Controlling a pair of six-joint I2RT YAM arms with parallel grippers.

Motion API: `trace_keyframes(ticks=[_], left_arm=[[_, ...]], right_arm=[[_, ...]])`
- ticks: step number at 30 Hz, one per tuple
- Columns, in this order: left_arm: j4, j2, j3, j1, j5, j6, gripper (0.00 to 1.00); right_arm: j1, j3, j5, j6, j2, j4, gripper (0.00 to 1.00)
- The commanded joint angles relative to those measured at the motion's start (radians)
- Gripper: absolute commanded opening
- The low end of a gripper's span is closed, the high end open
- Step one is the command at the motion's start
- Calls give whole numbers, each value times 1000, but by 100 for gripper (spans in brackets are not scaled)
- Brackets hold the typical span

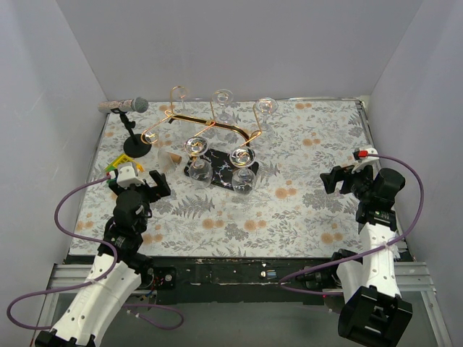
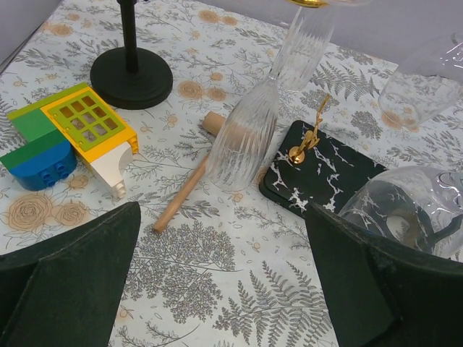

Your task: Place the wine glass upside down on the wine glass rack

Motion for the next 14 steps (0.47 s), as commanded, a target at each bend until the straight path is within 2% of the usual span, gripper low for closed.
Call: trace_keyframes(ticks=[1,14], left_arm=[[-12,-7,30,6,6,7,98],[-15,-15,31,5,3,7,98]], right_arm=[[-6,-10,10,31,-7,53,96],[-6,-16,10,32,-14,56,96]])
